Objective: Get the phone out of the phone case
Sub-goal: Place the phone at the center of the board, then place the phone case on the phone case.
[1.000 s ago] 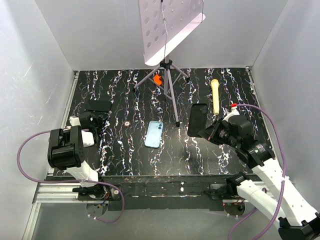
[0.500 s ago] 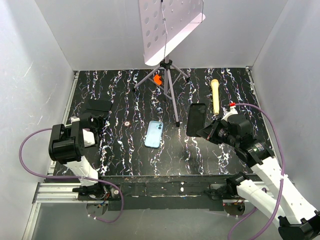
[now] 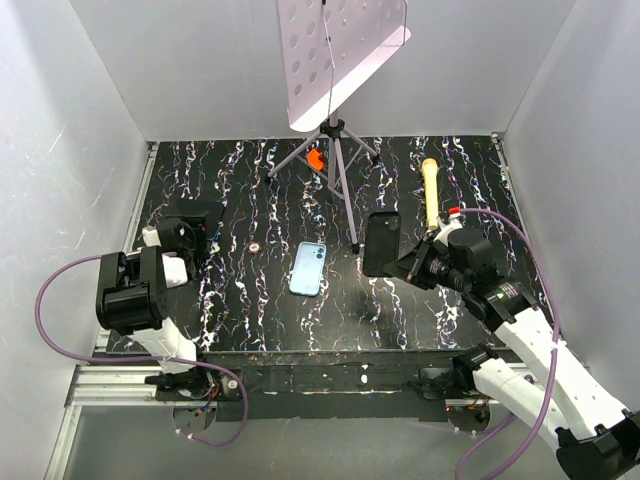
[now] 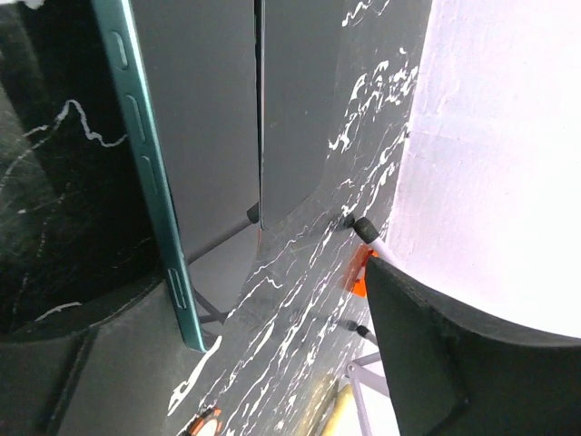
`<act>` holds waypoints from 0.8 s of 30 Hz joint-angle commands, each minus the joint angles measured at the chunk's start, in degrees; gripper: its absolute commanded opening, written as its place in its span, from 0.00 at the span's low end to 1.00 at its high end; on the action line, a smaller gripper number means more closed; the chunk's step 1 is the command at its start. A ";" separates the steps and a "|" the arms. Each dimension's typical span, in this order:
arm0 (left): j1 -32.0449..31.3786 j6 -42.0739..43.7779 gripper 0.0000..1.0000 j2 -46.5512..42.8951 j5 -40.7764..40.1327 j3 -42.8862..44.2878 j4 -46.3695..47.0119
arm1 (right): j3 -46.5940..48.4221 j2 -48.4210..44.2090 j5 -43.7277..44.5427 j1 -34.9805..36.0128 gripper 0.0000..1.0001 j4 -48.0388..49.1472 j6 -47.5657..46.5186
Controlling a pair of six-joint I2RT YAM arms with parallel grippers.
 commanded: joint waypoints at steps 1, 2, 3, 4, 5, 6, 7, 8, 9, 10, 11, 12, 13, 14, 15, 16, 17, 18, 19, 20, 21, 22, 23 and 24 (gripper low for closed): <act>-0.09 1.14 0.76 -2.22 0.66 2.95 -21.26 | -0.28 1.15 -2.94 1.63 0.01 7.16 1.92; -0.18 0.89 0.76 -2.57 0.66 3.39 -23.11 | -0.28 1.50 -3.20 2.16 0.01 7.69 2.27; -0.09 -0.25 0.89 -3.01 0.48 3.83 -26.17 | -0.28 2.20 -3.21 2.95 0.01 8.39 2.62; -0.09 -0.35 0.94 -3.36 0.22 4.36 -27.68 | -0.37 2.64 -3.12 4.26 0.01 9.18 3.06; -0.09 0.26 0.97 -3.71 0.30 4.89 -28.66 | -0.45 3.26 -2.94 5.40 0.01 10.23 3.58; -0.09 0.62 0.98 -4.24 -0.04 5.85 -31.10 | -0.54 4.13 -2.59 6.89 0.01 11.72 4.28; -0.09 0.71 0.98 -4.94 -0.31 6.90 -33.74 | -0.72 4.84 -2.42 8.04 0.01 12.87 5.07; -0.09 0.71 0.98 -5.29 -0.57 7.87 -36.55 | -1.24 5.37 -2.24 9.36 0.01 14.88 6.30; -0.09 1.14 0.98 -5.91 -0.57 8.58 -39.80 | -2.12 5.81 -2.06 10.50 0.01 17.08 8.40; 0.00 1.32 0.98 -6.52 -2.40 9.19 -41.31 | -3.43 6.25 -1.71 11.64 0.01 19.97 9.90; -0.09 1.67 0.98 -7.14 -2.42 9.46 -42.71 | -4.49 6.60 -0.84 13.13 0.01 22.61 11.66; 0.08 2.20 0.98 -7.93 -2.59 9.90 -43.69 | -5.80 6.95 0.30 14.28 0.01 24.46 13.33; 0.00 2.55 0.98 -8.54 -2.51 10.25 -44.83 | -6.86 7.65 1.62 15.60 0.01 25.79 15.17; 0.00 3.16 0.98 -9.33 -2.51 10.25 -45.27 | -7.83 8.35 2.76 16.91 0.01 28.93 17.10; -0.09 3.34 0.98 -10.21 -2.25 10.25 -45.97 | -9.06 9.49 3.55 17.88 0.01 31.75 18.69; 0.00 3.17 0.98 -10.92 -2.51 10.25 -47.63 | -9.85 10.81 4.26 18.94 0.01 34.39 20.18; 0.09 3.26 0.98 -11.53 -2.68 10.86 -49.56 | -10.29 12.21 5.31 19.99 0.01 35.98 21.33; 0.00 4.04 0.98 -11.97 -2.34 11.30 -50.28 | -10.47 14.14 6.19 20.96 0.01 37.30 22.47; 0.00 5.00 0.98 -12.67 -1.90 11.74 -51.07 | -10.56 15.73 7.42 22.02 0.01 38.44 23.44; -0.18 5.62 0.98 -13.73 -1.46 11.92 -51.60 | -10.48 17.14 8.47 22.81 0.01 39.41 24.32; -0.26 6.24 0.98 -14.87 -1.45 11.40 -51.69 | -10.56 18.72 9.18 23.60 0.01 40.55 25.55; -0.35 7.55 0.98 -16.44 0.46 11.31 -51.61 | -10.48 20.21 9.62 24.22 0.01 41.61 26.60; -0.96 9.39 0.98 -17.77 0.48 11.48 -51.61 | -10.39 21.79 11.11 24.66 0.01 42.49 27.75; -1.93 12.02 0.98 -19.34 0.39 12.01 -51.61 | -9.95 23.46 11.82 25.27 0.01 43.19 28.71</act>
